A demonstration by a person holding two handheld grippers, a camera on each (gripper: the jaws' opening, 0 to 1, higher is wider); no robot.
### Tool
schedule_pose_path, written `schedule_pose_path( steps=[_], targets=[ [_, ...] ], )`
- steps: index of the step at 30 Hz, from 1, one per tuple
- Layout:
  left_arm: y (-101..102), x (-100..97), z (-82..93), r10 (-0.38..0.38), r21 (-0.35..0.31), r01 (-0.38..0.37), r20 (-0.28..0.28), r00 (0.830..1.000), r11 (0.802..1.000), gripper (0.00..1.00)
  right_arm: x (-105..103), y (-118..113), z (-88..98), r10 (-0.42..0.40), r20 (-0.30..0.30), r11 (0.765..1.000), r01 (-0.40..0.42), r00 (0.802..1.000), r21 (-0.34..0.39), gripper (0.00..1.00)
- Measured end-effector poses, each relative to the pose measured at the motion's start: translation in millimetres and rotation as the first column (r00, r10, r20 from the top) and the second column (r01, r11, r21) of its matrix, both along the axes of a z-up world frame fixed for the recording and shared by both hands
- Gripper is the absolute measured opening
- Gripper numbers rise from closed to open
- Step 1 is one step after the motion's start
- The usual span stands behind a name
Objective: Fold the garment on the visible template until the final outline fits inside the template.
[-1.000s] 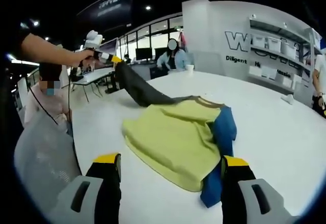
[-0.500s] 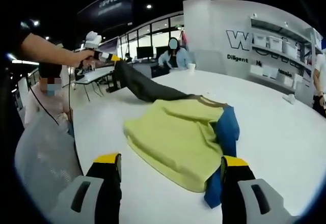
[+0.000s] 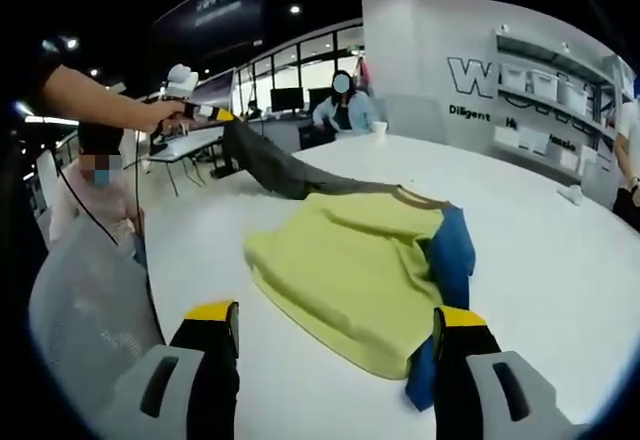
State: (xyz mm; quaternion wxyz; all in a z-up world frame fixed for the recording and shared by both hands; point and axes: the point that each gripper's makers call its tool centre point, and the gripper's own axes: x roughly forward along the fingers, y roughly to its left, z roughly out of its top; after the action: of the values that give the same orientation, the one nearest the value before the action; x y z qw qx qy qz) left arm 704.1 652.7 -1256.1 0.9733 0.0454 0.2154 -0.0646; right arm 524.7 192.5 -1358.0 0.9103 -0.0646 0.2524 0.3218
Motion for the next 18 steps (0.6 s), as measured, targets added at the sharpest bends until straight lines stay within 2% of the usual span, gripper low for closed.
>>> schedule_pose_path(
  steps=[6, 8, 9, 10, 13, 18],
  targets=[
    [4.7, 4.3, -10.2, -0.016, 0.050, 0.017, -0.018, 1.000, 0.999, 0.04, 0.1, -1.1, -0.3, -0.005, -0.002, 1.000, 0.005, 1.000, -0.001, 0.77],
    [6.6, 7.0, -12.4, -0.035, 0.096, 0.036, -0.013, 0.999, 0.995, 0.04, -0.4, -1.4, -0.2, -0.006, -0.003, 1.000, 0.006, 1.000, -0.002, 0.77],
    [8.1, 9.5, -13.4, -0.054, 0.146, 0.054, -0.001, 0.999, 0.988, 0.04, -0.5, -2.2, -0.6, -0.009, -0.005, 1.000, 0.009, 1.000, -0.004, 0.77],
    [6.7, 8.4, -15.3, -0.059, 0.159, 0.059, -0.007, 0.998, 0.985, 0.04, -0.5, -2.7, -0.9, -0.012, -0.006, 1.000, 0.012, 1.000, -0.004, 0.77],
    [1.3, 7.7, -22.6, -0.072, 0.158, 0.075, -0.025, 0.997, 0.985, 0.04, -0.9, -3.1, -2.8, -0.017, -0.011, 1.000, 0.017, 1.000, -0.004, 0.77],
    [-2.3, 4.5, -36.2, -0.092, 0.199, 0.100, -0.051, 0.994, 0.975, 0.04, -1.4, -3.7, -4.3, -0.022, -0.017, 1.000, 0.022, 1.000, -0.007, 0.77]
  ],
)
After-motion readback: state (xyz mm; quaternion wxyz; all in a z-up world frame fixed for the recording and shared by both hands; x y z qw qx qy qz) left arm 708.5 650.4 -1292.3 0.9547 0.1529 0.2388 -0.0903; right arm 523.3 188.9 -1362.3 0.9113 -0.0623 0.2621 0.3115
